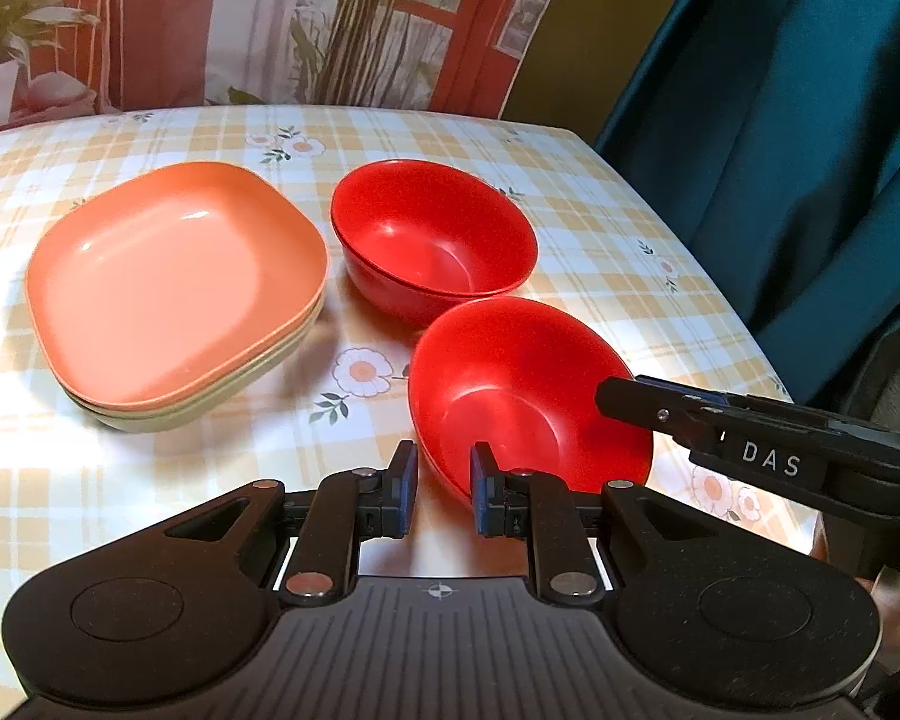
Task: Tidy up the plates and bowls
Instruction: 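Lower the held red bowl into the other red bowl with the right gripper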
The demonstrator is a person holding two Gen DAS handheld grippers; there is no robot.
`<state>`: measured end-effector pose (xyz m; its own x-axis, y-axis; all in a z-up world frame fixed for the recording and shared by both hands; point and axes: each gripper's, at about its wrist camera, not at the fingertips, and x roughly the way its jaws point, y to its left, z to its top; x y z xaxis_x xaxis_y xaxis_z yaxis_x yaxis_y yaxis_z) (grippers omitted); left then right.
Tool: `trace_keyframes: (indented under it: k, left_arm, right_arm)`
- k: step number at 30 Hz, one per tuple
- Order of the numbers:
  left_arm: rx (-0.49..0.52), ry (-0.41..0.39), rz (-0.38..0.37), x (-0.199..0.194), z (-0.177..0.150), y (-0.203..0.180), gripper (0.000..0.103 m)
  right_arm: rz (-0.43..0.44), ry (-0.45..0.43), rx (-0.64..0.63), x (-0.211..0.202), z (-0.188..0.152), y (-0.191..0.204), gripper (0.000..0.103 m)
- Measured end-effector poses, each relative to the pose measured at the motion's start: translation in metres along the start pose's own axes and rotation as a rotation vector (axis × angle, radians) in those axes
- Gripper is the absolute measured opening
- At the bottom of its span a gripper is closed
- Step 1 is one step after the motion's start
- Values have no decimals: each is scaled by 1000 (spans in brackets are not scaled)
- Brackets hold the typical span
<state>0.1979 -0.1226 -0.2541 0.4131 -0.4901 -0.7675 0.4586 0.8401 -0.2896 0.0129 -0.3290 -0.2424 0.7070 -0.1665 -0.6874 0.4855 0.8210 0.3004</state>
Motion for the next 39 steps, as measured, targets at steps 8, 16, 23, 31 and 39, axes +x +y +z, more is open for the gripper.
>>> trace_keyframes:
  k: [8,16,23,31,39]
  left_arm:
    - [4,7,-22,-1,-2,-1,20]
    - [6,0,-25,-2,-2,1,20]
    - [16,-14,-25,-7,-3,0,20]
    - [20,-31,-22,-18,-5,0,20]
    - [19,-70,-24,-31,-4,1,20]
  right_arm:
    - [19,11,-1,-1,-7,2,22]
    - [21,16,-15,0,-9,6,21]
    - [21,14,-24,-1,-8,8,20]
    - [26,-5,-44,-10,-5,15,20]
    - [37,-27,-57,-17,1,22,20]
